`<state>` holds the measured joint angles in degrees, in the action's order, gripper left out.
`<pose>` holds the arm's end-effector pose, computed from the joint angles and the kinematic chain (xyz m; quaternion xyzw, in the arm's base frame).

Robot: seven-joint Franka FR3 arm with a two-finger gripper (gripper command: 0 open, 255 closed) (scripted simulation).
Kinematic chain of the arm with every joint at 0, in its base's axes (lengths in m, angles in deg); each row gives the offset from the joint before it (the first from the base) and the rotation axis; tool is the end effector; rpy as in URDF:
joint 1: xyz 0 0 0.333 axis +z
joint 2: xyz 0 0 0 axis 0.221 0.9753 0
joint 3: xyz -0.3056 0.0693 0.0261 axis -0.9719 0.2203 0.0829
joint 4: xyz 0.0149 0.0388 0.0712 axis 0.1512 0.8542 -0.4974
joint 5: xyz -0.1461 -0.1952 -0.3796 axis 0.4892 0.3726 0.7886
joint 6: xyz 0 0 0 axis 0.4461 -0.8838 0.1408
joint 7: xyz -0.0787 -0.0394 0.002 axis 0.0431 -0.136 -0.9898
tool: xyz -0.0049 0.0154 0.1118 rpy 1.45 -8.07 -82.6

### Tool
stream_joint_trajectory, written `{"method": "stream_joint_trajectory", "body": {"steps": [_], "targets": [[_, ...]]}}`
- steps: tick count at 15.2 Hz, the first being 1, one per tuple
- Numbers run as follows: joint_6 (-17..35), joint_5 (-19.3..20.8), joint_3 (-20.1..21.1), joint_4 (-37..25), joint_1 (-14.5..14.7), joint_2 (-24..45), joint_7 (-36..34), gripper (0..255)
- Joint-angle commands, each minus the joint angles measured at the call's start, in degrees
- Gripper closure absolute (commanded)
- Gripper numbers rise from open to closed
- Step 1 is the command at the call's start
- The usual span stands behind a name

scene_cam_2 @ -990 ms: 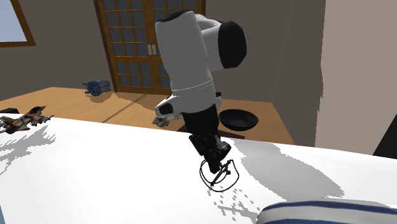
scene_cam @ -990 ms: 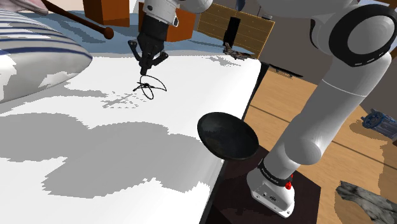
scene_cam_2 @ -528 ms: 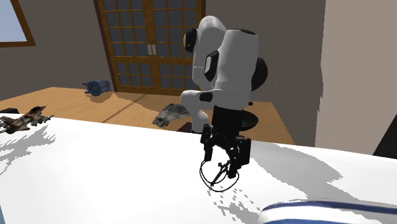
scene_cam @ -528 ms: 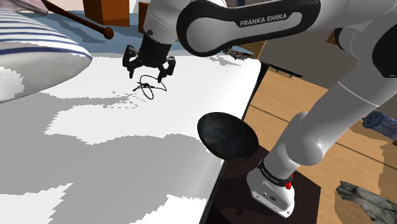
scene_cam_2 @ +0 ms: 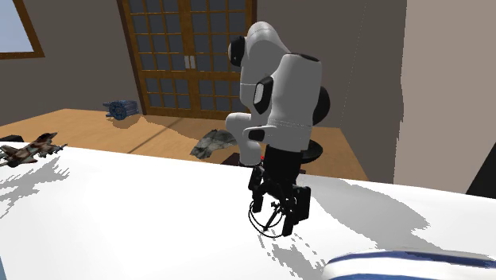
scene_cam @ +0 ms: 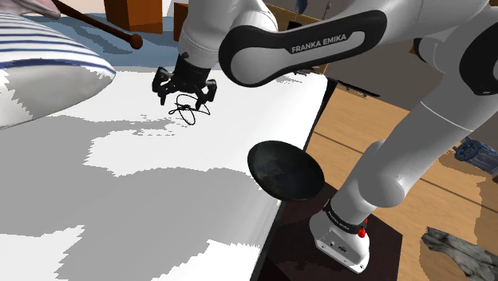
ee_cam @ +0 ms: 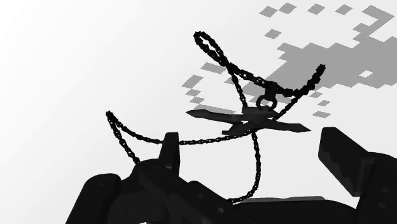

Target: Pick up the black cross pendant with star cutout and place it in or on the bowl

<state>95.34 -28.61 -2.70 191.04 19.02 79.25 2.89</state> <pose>0.5064 0.3340 0.4593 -0.9557 0.2333 -0.1757 0.0373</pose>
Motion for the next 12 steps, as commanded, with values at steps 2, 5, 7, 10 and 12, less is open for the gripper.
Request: {"method": "stream_joint_trajectory", "body": {"steps": [2,5,7,10,12], "targets": [[0.1,0.1,0.0,0.0,0.0,0.1,0.0,0],[0.1,0.0,0.0,0.0,0.0,0.0,0.0,0],[0.1,0.0,0.0,0.0,0.0,0.0,0.0,255],[0.1,0.0,0.0,0.0,0.0,0.0,0.0,255],[0.1,0.1,0.0,0.0,0.0,0.1,0.0,255]]}}
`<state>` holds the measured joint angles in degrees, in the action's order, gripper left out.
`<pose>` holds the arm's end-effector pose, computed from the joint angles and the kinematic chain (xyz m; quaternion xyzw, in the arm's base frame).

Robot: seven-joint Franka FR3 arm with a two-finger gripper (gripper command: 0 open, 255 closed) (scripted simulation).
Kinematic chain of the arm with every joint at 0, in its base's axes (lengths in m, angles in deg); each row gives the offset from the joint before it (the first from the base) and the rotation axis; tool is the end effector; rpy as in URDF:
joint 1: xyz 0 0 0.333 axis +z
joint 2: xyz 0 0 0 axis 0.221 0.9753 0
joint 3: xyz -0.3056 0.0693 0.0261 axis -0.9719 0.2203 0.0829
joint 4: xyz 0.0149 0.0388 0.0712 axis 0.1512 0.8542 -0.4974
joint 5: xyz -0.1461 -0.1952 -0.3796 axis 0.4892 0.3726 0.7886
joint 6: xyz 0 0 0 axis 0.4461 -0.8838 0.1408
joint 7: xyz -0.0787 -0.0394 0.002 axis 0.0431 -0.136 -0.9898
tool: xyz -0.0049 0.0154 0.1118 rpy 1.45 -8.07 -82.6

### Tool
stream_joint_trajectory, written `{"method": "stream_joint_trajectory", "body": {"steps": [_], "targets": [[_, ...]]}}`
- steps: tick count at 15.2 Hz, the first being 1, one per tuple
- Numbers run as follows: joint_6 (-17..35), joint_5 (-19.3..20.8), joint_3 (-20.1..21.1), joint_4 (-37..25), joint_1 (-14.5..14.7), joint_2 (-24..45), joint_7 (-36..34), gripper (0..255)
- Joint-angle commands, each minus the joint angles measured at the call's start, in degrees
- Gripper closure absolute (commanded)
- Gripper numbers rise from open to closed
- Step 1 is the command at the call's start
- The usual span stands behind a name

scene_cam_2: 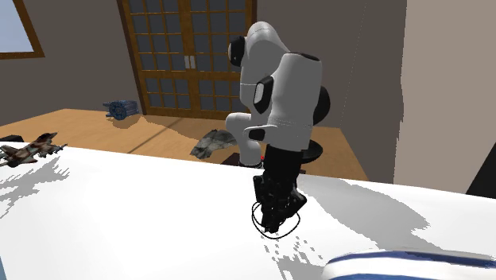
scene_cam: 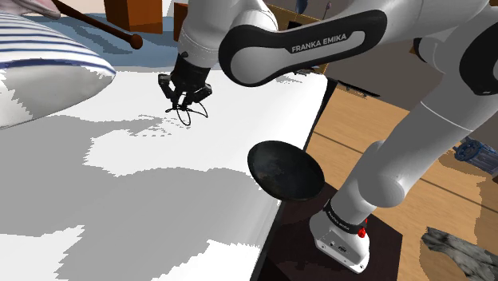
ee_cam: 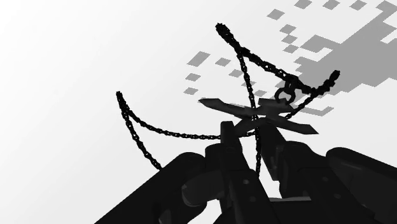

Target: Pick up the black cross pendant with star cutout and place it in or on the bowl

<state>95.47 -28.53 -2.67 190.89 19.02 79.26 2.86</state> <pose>0.5068 0.3348 0.4609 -0.9554 0.2328 -0.1775 0.0389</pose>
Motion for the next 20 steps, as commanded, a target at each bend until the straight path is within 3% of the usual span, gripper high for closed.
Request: {"method": "stream_joint_trajectory", "body": {"steps": [1,20], "targets": [[-0.1,0.0,0.0,0.1,0.0,0.1,0.0,255],[-12.5,-2.9,-0.6,-10.9,0.2,-2.0,3.7,255]]}}
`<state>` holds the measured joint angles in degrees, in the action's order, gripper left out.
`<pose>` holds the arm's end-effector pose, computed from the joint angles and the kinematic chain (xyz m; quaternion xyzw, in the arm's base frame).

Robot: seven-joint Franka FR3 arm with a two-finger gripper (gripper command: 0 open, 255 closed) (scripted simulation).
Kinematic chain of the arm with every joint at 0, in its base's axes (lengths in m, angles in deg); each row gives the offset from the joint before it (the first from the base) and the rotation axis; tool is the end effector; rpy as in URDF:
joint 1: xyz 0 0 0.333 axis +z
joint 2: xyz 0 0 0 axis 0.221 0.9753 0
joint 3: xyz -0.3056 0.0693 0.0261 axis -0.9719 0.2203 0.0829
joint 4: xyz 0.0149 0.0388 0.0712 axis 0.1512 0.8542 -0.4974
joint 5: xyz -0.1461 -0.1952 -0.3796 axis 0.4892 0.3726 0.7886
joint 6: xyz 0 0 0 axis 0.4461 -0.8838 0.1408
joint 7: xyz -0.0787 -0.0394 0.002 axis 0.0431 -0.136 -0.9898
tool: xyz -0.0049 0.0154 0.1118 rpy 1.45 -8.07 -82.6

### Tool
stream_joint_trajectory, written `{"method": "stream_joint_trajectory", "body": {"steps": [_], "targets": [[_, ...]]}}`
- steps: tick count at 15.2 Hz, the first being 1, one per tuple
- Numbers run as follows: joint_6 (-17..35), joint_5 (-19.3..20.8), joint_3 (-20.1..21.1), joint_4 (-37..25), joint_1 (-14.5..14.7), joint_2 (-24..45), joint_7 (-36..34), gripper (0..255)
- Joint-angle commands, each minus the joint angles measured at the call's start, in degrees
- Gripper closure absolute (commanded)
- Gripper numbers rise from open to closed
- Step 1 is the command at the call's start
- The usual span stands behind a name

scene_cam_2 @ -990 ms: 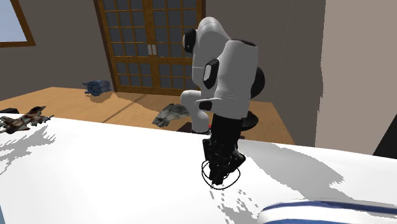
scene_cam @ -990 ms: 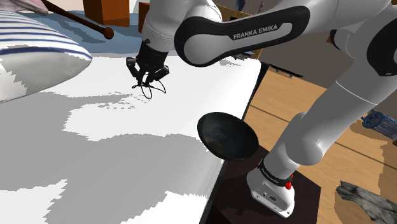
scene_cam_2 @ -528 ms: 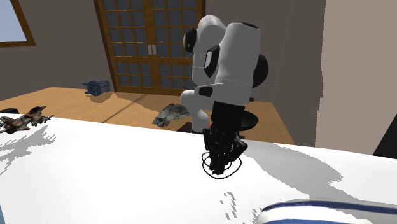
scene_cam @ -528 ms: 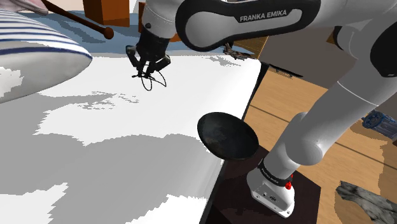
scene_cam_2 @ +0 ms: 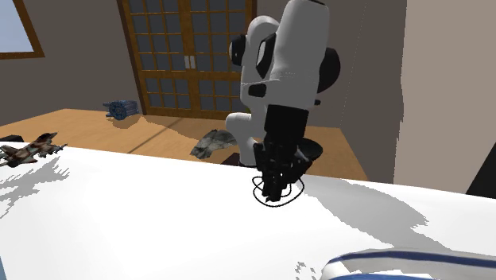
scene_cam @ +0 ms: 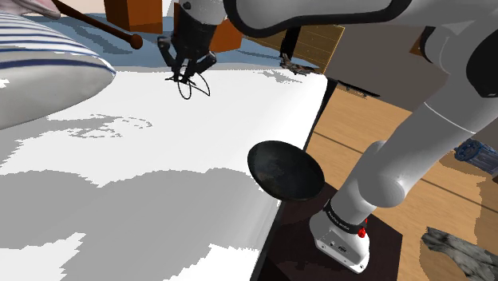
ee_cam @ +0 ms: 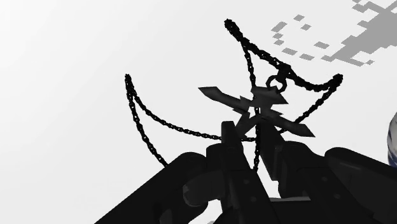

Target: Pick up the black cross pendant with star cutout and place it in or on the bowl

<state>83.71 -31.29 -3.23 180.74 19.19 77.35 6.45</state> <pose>0.5104 0.3361 0.5552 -0.9556 0.2333 -0.1760 0.0375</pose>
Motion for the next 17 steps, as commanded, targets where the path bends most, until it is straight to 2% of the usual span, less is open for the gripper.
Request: {"method": "stream_joint_trajectory", "body": {"steps": [1,6,11,17], "targets": [[-1.5,-0.2,0.0,-1.5,0.0,0.0,0.3,255],[-5.3,-0.3,0.0,-5.5,0.0,0.2,0.9,255],[-5.4,-5.2,-0.6,4.5,2.0,-10.9,1.2,255],[-8.0,-9.7,-1.1,13.8,5.9,-23.3,0.5,255]]}}
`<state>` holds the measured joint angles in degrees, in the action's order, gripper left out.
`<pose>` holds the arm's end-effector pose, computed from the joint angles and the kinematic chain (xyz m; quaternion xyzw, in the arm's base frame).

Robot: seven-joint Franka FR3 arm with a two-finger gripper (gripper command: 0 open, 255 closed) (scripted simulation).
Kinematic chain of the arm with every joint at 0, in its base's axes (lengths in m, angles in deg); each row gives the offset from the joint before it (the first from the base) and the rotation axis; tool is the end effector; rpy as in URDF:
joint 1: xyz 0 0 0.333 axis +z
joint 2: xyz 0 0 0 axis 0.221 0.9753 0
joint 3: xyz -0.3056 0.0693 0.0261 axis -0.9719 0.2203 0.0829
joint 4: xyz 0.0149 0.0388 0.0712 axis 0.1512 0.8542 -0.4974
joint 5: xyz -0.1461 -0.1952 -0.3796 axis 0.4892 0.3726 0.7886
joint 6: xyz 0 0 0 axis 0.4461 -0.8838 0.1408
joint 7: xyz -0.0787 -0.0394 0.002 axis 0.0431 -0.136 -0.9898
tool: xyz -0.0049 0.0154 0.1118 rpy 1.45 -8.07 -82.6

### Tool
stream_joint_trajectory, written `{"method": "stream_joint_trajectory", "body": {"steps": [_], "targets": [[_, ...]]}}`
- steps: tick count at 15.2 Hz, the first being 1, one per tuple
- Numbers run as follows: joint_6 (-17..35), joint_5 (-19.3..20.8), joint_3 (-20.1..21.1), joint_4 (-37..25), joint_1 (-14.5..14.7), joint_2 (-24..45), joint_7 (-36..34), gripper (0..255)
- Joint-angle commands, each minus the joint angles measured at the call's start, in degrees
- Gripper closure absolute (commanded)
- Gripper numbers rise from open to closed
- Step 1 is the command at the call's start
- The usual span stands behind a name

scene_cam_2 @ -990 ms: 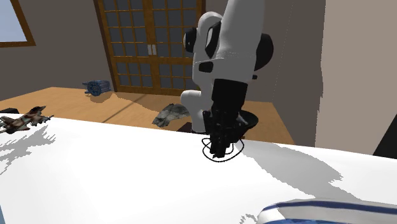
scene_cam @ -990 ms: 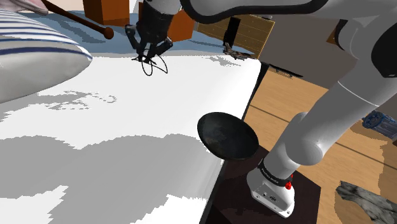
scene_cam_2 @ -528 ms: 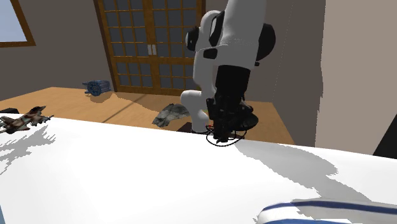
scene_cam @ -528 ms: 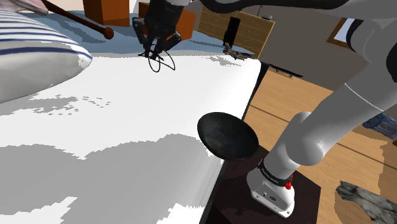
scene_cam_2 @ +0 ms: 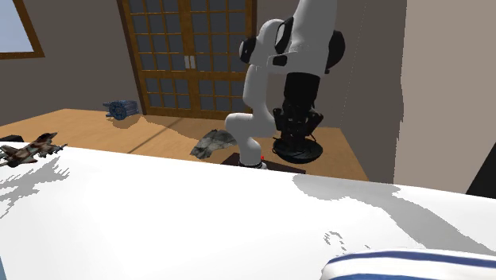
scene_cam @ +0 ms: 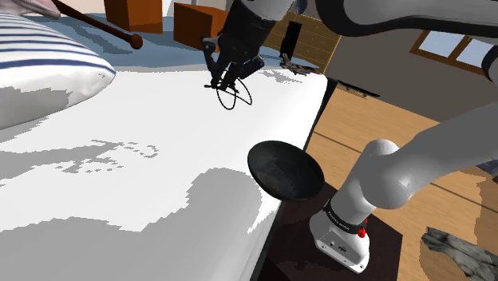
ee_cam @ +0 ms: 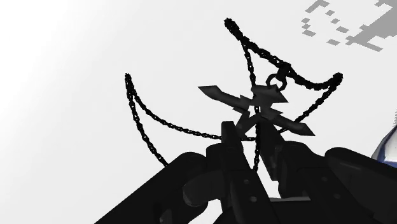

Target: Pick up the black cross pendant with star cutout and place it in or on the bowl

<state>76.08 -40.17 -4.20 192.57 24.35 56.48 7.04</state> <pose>0.3803 0.3304 0.6026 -0.9558 0.2327 -0.1760 0.0370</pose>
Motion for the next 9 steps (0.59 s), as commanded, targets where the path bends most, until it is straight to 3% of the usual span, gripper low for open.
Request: {"method": "stream_joint_trajectory", "body": {"steps": [1,9], "targets": [[-1.0,-1.5,-0.2,3.3,1.5,-4.4,-0.4,255],[-8.3,-6.2,0.6,11.0,7.9,-19.2,-3.6,255]]}}
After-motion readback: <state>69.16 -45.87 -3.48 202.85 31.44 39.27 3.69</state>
